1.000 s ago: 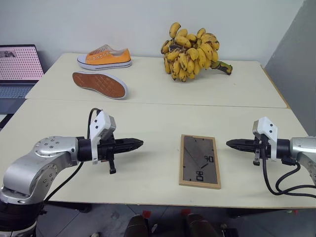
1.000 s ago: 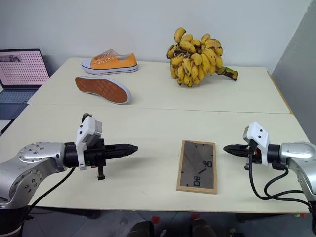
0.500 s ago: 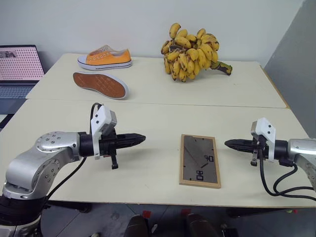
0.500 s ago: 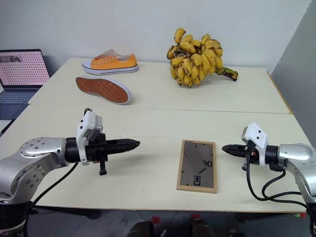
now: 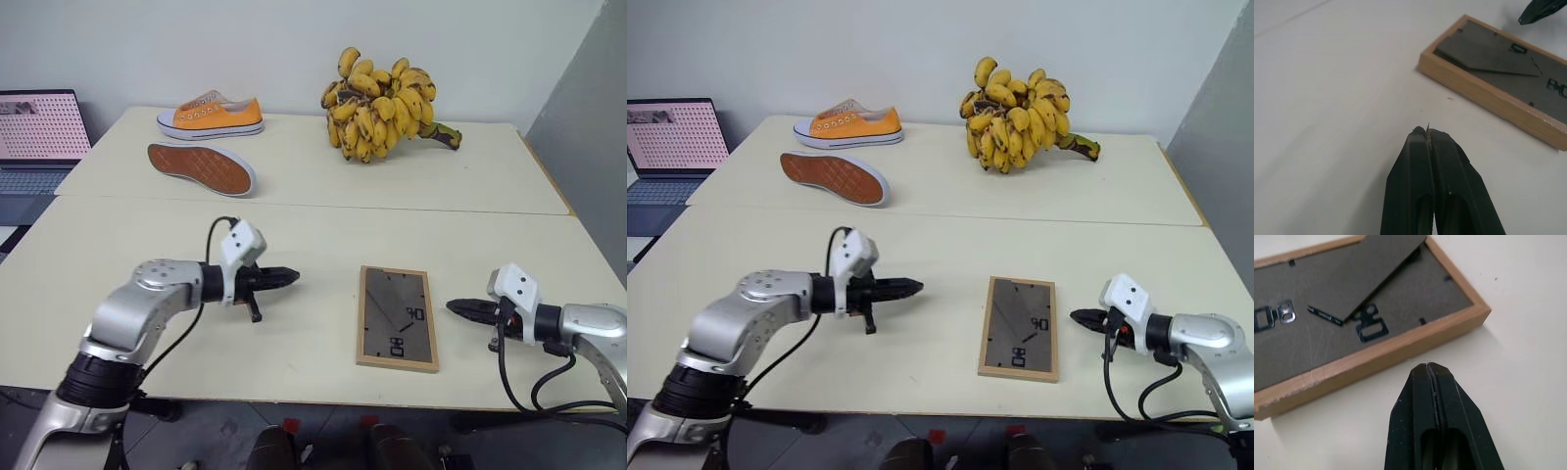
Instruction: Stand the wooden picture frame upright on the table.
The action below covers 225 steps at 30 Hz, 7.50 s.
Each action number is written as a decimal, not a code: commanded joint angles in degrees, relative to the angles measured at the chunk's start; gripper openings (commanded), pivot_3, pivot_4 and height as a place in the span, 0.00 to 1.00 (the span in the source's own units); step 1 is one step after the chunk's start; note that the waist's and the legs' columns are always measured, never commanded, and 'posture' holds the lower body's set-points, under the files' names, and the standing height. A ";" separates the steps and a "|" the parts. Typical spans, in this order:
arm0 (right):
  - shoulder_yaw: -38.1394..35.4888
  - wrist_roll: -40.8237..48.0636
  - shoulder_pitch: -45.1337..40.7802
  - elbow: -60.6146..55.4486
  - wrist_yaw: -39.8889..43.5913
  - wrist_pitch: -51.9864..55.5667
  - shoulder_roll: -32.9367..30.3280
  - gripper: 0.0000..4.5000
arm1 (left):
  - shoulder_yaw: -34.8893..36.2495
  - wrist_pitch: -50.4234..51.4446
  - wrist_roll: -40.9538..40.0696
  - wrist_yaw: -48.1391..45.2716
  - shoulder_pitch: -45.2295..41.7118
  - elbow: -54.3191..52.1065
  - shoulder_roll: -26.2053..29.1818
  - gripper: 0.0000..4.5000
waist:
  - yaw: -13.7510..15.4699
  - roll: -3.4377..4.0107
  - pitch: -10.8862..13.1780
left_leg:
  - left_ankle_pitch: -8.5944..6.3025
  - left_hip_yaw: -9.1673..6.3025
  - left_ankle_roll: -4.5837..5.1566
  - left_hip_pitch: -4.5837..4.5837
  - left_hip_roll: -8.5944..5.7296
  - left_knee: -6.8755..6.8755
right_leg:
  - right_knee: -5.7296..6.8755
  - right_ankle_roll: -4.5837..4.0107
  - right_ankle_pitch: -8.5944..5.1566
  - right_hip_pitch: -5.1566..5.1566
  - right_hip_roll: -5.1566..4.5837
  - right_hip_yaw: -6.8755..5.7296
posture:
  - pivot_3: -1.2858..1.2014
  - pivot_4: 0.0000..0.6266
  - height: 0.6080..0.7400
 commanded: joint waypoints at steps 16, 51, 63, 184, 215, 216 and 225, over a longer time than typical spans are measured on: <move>3.57 -4.76 -6.00 5.15 -6.90 -2.37 8.36 0.00 | -11.26 -5.20 10.37 -2.23 -9.41 12.63 -15.06 0.01 | 0.26 0.01 -0.01 | 0.07 -0.03 0.10 0.08 -0.12 0.08 | 0.29 0.01 0.00 0.01 -0.02 0.05 | 0.52 0.24 1.00; 14.41 -11.44 -26.03 24.86 -6.23 -8.49 21.45 0.00 | 2.30 1.16 10.58 -6.62 4.89 -0.35 3.68 0.01 | -1.08 0.05 -0.02 | 0.11 -0.12 0.15 0.04 -0.11 -0.01 | 0.32 0.00 0.01 -0.06 -0.05 -0.04 | 0.52 0.24 1.00; 13.14 -3.66 -12.07 10.88 16.87 -5.31 -0.26 0.00 | 1.23 5.92 1.83 -11.30 5.39 -12.07 8.19 0.01 | 0.54 0.21 0.09 | 0.12 -0.10 0.18 0.11 -0.18 0.08 | 0.27 0.24 -0.16 0.04 -0.09 0.00 | 0.52 0.24 1.00; 15.31 -8.54 -19.53 17.61 5.39 -8.24 15.43 0.00 | 17.04 55.86 -58.59 55.82 -11.82 16.34 -9.78 0.59 | -0.85 0.14 0.11 | 0.27 -0.69 0.29 0.01 -0.38 0.07 | 0.40 0.12 0.08 0.14 -0.21 -0.33 | 0.52 0.24 1.00; 17.65 -10.60 -19.53 15.20 -2.15 -4.10 25.48 0.00 | 4.46 39.48 -87.03 79.71 -9.14 16.92 -3.04 0.59 | -0.62 0.16 0.10 | 0.36 -0.83 0.14 0.04 -0.57 0.03 | 0.40 0.11 0.08 0.14 -0.26 -0.31 | 0.52 0.24 1.00; 17.38 -10.73 -19.63 15.59 -1.68 -4.37 24.74 0.00 | 4.49 39.55 -87.03 79.59 -9.11 16.85 -2.89 0.59 | -0.61 0.16 0.10 | 0.36 -0.83 0.13 0.04 -0.57 0.03 | 0.40 0.11 0.08 0.14 -0.26 -0.31 | 0.52 0.24 1.00; 14.62 -11.26 -21.88 21.70 4.14 -10.01 14.36 0.00 | 4.82 40.62 -87.03 77.50 -7.51 14.95 -0.99 0.59 | -0.43 0.16 0.10 | 0.36 -0.82 0.14 0.05 -0.62 0.03 | 0.34 0.12 0.07 0.17 -0.29 -0.29 | 0.52 0.24 1.00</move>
